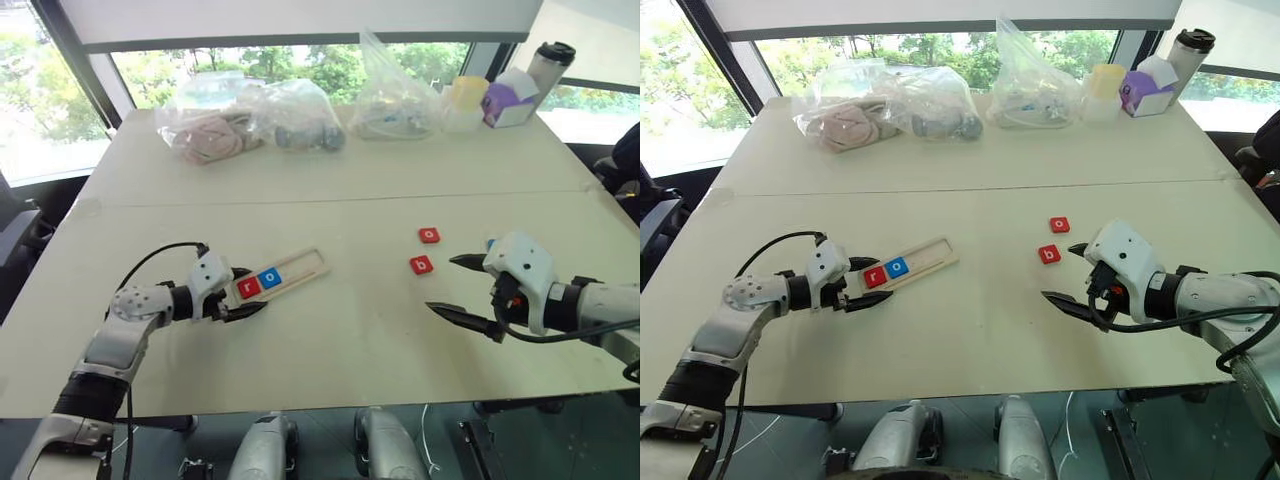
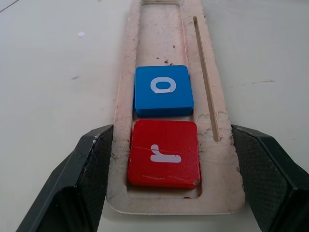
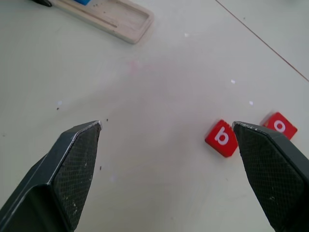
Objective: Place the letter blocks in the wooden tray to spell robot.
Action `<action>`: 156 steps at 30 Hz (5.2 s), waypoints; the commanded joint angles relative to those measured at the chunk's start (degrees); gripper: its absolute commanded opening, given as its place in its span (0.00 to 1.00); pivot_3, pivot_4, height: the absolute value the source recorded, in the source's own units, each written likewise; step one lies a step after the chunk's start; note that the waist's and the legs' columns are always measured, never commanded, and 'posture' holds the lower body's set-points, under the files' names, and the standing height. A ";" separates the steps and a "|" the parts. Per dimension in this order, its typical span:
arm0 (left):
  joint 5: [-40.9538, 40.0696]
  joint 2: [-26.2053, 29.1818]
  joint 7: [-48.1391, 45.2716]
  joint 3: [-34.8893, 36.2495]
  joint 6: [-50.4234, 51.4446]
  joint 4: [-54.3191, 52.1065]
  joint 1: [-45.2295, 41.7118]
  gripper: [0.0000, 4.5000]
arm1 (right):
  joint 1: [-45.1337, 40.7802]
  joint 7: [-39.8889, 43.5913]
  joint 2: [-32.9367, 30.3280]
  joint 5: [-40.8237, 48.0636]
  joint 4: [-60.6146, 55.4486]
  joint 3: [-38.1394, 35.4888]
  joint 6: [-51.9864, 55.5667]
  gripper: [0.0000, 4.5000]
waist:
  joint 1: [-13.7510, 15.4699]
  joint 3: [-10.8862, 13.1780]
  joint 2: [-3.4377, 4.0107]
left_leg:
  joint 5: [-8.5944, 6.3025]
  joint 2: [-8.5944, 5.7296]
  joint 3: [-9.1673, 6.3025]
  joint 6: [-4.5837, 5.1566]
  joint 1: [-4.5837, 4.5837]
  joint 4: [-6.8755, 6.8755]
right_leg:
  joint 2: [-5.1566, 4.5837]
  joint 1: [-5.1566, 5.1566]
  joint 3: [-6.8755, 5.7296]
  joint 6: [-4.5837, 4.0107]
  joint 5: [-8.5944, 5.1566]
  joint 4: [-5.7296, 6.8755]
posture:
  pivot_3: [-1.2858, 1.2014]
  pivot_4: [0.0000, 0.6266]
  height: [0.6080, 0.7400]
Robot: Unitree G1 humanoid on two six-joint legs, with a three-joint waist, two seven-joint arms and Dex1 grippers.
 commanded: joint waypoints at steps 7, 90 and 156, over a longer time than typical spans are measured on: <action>5.74 -9.26 -8.28 -10.94 -4.90 8.98 -7.57 0.71 | -0.53 -0.14 -1.11 -0.03 -1.66 -2.20 0.25 1.00 | 2.73 -0.12 0.18 | 0.00 -0.05 0.24 0.17 0.00 0.12 | -0.44 0.20 -0.42 -0.01 -0.01 -0.29 | 0.52 0.24 1.00; -4.42 -7.87 -13.17 -4.38 25.92 -18.45 -19.16 1.00 | -7.02 -17.60 9.76 1.06 2.02 -0.96 11.21 1.00 | 1.96 0.08 -0.11 | -0.29 -0.91 -0.30 1.47 -0.97 0.95 | -1.27 0.62 -1.53 0.63 0.12 -0.75 | 0.52 0.24 1.00; -13.41 0.50 -1.31 2.42 25.72 -26.99 -4.71 1.00 | -11.49 -39.41 31.04 -13.64 -2.34 -2.16 46.25 0.26 | 0.62 0.12 0.00 | -0.13 -0.84 -0.28 1.23 -0.83 0.90 | -0.90 0.59 -1.47 0.66 0.15 -0.43 | 0.52 0.24 1.00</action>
